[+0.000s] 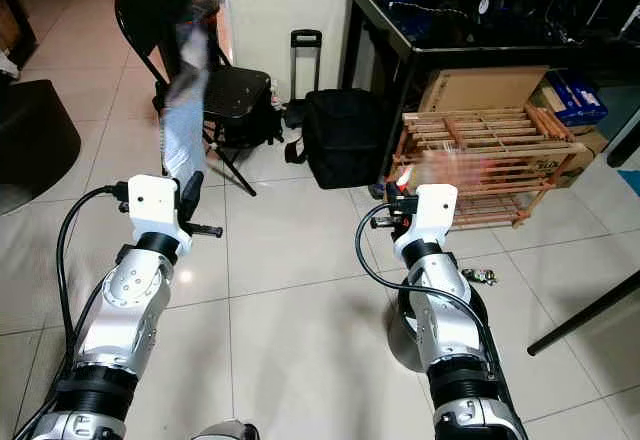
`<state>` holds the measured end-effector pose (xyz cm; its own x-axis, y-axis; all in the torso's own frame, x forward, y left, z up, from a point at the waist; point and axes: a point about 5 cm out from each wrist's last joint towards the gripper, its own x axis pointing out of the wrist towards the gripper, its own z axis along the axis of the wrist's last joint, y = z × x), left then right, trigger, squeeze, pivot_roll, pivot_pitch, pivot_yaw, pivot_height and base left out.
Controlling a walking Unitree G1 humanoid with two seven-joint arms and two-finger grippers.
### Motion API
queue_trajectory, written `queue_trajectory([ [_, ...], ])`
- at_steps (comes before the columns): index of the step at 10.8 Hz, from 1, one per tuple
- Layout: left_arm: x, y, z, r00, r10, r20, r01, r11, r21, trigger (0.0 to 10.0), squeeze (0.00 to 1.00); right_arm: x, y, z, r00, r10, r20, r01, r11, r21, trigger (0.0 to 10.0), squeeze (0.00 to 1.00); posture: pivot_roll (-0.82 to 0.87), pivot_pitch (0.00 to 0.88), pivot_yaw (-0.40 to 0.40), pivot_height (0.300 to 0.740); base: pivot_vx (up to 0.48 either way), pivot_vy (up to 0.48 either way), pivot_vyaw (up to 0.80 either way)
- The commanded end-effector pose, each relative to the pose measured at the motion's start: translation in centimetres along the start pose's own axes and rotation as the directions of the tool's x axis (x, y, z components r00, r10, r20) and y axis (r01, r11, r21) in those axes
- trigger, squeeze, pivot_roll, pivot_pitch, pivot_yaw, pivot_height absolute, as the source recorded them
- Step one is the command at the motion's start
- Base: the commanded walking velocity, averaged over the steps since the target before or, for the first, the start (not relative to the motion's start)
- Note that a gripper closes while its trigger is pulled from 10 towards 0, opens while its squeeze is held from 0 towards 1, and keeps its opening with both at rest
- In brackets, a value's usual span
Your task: Picking trash to rubbish bin
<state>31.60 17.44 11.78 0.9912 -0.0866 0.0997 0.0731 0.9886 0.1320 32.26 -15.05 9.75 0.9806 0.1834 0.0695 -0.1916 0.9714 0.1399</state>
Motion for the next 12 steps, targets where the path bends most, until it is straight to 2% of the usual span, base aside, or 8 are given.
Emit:
queue_trajectory([
  [1, 0.08, -0.26, 0.01, 1.0, -0.013, -0.001, 0.013, 1.0, 0.007, 10.0, 0.0, -0.04, -0.35, 0.07, 1.0, -0.012, 0.003, 0.012, 1.0, 0.004, 10.0, 0.0, 0.05, 0.0, -0.061, 0.74, 0.0, 0.0, 0.0],
  [11, 0.08, -0.24, -0.07, 1.0, -0.01, -0.007, 0.01, 1.0, 0.009, 10.0, 0.0, -0.03, -0.26, -0.02, 1.0, -0.01, 0.001, 0.01, 1.0, 0.007, 10.0, 0.0, 0.05, 0.0, -0.057, 0.74, 0.0, 0.0, 0.0],
  [12, 0.14, -0.22, 0.0, 1.0, 0.0, -0.001, 0.0, 1.0, -0.015, 10.0, 0.0, -0.02, -0.27, 0.04, 1.0, -0.009, 0.004, 0.009, 1.0, 0.007, 10.0, 0.0, 0.05, 0.0, -0.057, 0.74, 0.0, 0.0, 0.0],
])
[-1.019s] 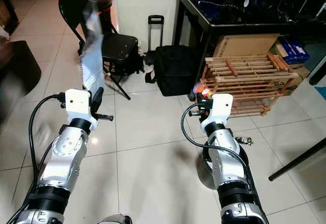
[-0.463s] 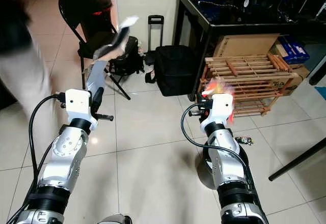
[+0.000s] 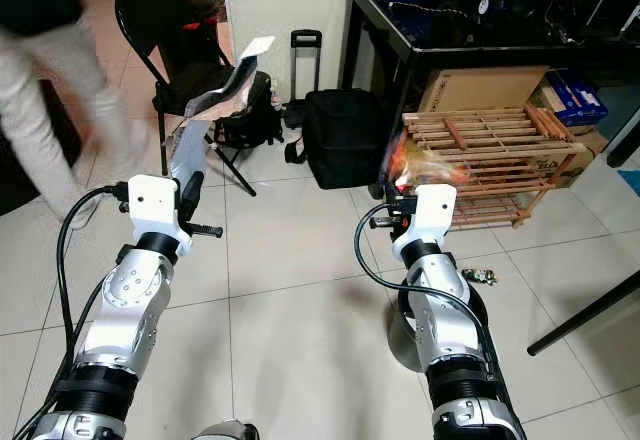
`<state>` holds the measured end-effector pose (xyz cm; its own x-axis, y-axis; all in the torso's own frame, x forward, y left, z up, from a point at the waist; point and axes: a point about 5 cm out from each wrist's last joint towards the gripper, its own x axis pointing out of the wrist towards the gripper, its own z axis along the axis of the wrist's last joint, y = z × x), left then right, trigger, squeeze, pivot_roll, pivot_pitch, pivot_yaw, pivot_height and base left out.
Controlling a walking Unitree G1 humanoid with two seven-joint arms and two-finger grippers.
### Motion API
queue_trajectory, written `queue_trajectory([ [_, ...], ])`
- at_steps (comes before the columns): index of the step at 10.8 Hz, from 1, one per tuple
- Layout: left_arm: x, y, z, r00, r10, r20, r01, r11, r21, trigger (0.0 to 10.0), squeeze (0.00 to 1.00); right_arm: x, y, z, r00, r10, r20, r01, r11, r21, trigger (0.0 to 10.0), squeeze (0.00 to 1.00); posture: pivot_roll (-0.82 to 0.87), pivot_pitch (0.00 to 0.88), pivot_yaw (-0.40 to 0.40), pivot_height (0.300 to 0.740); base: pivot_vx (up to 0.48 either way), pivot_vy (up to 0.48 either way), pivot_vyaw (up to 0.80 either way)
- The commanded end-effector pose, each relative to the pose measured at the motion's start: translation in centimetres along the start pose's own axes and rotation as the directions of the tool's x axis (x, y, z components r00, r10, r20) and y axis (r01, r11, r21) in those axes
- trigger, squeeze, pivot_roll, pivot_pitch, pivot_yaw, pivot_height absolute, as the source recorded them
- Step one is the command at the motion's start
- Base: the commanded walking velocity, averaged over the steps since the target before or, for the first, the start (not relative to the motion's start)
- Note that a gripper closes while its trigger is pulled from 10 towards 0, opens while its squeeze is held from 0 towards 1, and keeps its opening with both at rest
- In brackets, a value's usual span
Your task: Picking trash to rubbish bin
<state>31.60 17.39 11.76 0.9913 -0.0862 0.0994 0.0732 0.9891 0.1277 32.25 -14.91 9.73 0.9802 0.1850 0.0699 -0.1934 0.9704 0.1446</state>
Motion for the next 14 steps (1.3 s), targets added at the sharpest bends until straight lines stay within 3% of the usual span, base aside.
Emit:
queue_trajectory([
  [1, 0.16, -0.2, 0.06, 1.0, -0.001, 0.001, 0.001, 1.0, -0.01, 10.0, 0.0, -0.02, -0.41, 0.11, 1.0, -0.01, 0.004, 0.01, 1.0, 0.002, 10.0, 0.0, 0.05, 0.0, -0.057, 0.74, 0.0, 0.0, 0.0],
  [5, 0.14, 0.11, -0.43, 0.999, 0.02, -0.032, -0.018, 0.999, 0.05, 10.0, 0.0, -0.03, -0.43, 0.1, 1.0, -0.007, 0.003, 0.007, 1.0, 0.0, 10.0, 0.0, 0.05, 0.0, -0.059, 0.74, 0.0, 0.0, 0.0],
  [10, 0.14, -0.21, -0.37, 1.0, 0.012, -0.023, -0.012, 1.0, -0.002, 10.0, 0.0, -0.1, -0.39, -0.07, 1.0, -0.006, -0.004, 0.006, 1.0, 0.002, 10.0, 0.0, 0.05, 0.0, -0.059, 0.74, 0.0, 0.0, 0.0],
  [14, 0.15, -0.14, -0.66, 0.999, 0.014, -0.053, -0.015, 1.0, -0.016, 10.0, 0.0, -0.08, -0.37, -0.02, 1.0, -0.006, -0.003, 0.006, 1.0, 0.004, 10.0, 0.0, 0.05, 0.0, -0.061, 0.74, 0.0, 0.436, 0.0],
])
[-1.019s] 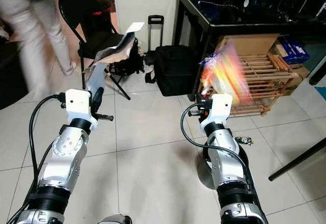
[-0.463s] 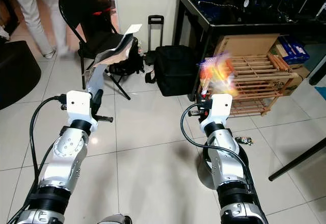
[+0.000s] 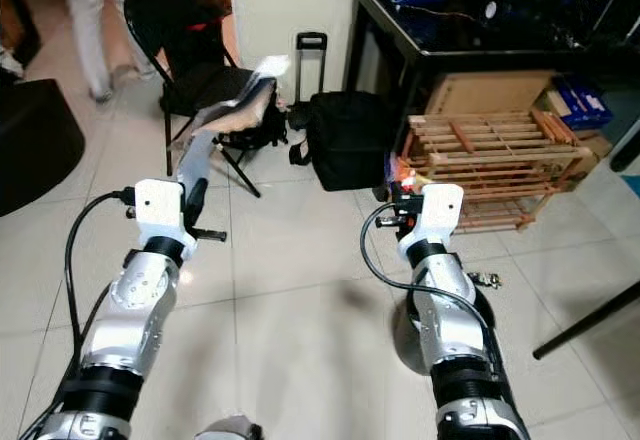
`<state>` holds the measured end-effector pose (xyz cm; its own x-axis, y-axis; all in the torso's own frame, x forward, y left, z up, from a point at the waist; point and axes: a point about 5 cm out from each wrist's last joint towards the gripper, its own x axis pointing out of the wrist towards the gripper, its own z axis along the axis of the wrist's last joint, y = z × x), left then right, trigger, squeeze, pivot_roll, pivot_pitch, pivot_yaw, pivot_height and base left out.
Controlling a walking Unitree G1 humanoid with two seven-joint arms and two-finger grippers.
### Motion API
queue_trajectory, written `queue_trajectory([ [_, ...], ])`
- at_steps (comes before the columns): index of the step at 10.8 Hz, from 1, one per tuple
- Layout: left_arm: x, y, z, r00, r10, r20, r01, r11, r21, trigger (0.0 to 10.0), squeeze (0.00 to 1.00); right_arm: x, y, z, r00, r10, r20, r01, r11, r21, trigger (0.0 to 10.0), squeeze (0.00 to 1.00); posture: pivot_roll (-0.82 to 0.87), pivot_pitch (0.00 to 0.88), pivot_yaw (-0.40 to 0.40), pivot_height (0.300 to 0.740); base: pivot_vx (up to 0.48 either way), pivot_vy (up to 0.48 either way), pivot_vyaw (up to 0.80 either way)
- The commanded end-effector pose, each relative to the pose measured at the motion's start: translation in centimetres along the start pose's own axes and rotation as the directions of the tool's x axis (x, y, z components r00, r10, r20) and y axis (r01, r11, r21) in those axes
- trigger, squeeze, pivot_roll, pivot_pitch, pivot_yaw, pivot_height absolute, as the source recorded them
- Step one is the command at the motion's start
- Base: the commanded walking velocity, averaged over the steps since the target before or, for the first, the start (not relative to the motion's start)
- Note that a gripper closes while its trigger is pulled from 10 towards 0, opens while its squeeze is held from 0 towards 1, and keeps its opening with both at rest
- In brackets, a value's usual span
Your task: Picking trash to rubbish bin
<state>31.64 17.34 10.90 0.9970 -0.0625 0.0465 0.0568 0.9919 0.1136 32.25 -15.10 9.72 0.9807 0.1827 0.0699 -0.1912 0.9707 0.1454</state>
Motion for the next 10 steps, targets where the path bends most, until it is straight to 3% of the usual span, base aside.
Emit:
queue_trajectory([
  [1, 0.19, 0.02, 0.2, 1.0, -0.004, 0.001, 0.004, 1.0, -0.004, 10.0, 0.0, -0.04, -0.17, -0.04, 1.0, -0.004, -0.003, 0.004, 1.0, 0.004, 10.0, 0.0, 0.05, 0.0, -0.061, 0.74, 0.0, 0.48, 0.0],
  [2, 0.23, 0.01, 0.23, 1.0, -0.004, 0.001, 0.004, 1.0, -0.001, 10.0, 0.0, -0.03, -0.17, -0.04, 1.0, -0.004, -0.003, 0.004, 1.0, 0.004, 10.0, 0.0, 0.05, 0.0, -0.06, 0.74, 0.0, 0.48, 0.0],
  [9, 0.23, 0.46, 0.4, 1.0, 0.02, 0.015, -0.021, 0.998, 0.057, 10.0, 0.0, -0.02, -0.04, -0.16, 1.0, 0.002, -0.007, -0.002, 1.0, 0.008, 10.0, 0.0, 0.05, 0.006, -0.063, 0.74, 0.0, 0.0, 0.0],
  [10, 0.24, 0.45, 0.36, 1.0, 0.023, 0.014, -0.023, 0.998, 0.059, 10.0, 0.0, -0.03, -0.05, -0.16, 1.0, 0.003, -0.007, -0.003, 1.0, 0.007, 10.0, 0.0, 0.05, 0.005, -0.064, 0.74, 0.0, -0.379, 0.0],
])
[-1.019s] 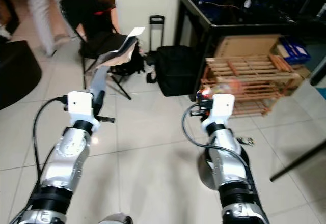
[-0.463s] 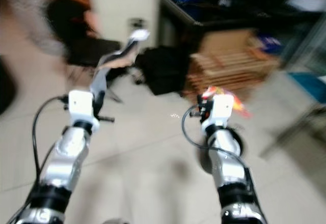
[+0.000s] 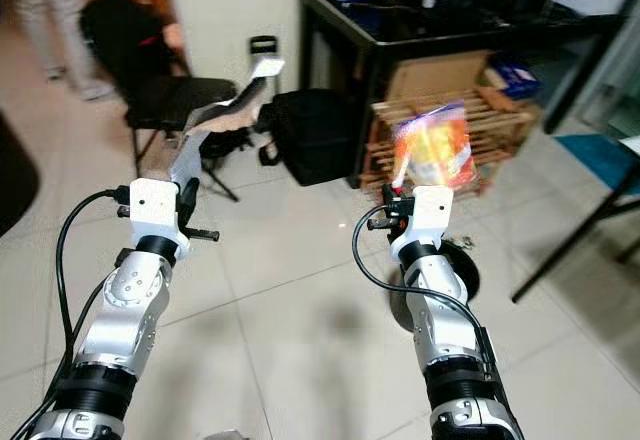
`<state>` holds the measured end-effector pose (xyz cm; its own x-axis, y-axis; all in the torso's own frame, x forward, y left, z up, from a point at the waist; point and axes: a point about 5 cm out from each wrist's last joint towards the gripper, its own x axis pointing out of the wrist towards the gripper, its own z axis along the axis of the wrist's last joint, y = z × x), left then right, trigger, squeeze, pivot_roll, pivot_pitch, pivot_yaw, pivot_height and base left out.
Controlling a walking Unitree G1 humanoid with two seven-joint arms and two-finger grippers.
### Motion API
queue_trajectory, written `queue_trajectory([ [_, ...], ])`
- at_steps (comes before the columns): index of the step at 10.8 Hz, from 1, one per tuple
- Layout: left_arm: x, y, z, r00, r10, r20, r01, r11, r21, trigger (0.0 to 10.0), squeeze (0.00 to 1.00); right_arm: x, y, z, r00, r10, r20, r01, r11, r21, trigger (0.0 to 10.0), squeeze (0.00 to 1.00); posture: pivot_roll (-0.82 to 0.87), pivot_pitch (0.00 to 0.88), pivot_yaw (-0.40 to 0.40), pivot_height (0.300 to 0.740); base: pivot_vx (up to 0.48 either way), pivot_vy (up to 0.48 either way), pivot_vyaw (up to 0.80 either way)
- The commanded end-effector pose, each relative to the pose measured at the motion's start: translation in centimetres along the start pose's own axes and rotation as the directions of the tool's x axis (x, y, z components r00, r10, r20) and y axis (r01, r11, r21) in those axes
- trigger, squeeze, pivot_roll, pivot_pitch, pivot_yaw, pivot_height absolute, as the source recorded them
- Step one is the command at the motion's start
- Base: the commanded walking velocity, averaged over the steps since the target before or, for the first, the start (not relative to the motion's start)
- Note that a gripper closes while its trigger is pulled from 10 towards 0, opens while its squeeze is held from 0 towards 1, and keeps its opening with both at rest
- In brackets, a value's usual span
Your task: Picking trash to rubbish bin
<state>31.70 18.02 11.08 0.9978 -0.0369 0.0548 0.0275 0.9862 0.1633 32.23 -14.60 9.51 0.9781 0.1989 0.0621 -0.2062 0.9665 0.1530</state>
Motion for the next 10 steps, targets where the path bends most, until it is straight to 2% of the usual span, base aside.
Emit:
queue_trajectory([
  [1, 0.23, -0.23, 0.24, 1.0, -0.002, 0.006, 0.002, 1.0, 0.009, 10.0, 0.0, -0.09, -0.49, 0.15, 1.0, -0.01, 0.003, 0.01, 1.0, -0.003, 10.0, 0.0, 0.05, 0.004, -0.065, 0.74, 0.0, -0.48, 0.0],
  [3, 0.25, -0.22, 0.18, 1.0, 0.002, 0.003, -0.003, 1.0, 0.009, 10.0, 0.0, -0.06, -0.49, 0.21, 1.0, -0.006, 0.003, 0.006, 1.0, -0.015, 10.0, 0.0, 0.05, 0.004, -0.066, 0.74, 0.0, -0.48, 0.0],
  [7, 0.3, -0.21, 0.19, 1.0, 0.001, 0.003, -0.001, 1.0, 0.01, 10.0, 0.0, -0.05, -0.38, 0.18, 1.0, 0.0, 0.004, 0.001, 1.0, -0.022, 10.0, 0.0, 0.05, 0.0, -0.062, 0.74, 0.0, -0.48, 0.65],
  [10, 0.41, -0.22, 0.27, 1.0, -0.003, 0.006, 0.003, 1.0, 0.013, 10.0, 0.0, 0.04, -0.44, 0.19, 1.0, 0.0, 0.002, 0.0, 1.0, -0.029, 10.0, 0.0, 0.05, 0.0, -0.062, 0.74, 0.0, -0.48, 0.0],
])
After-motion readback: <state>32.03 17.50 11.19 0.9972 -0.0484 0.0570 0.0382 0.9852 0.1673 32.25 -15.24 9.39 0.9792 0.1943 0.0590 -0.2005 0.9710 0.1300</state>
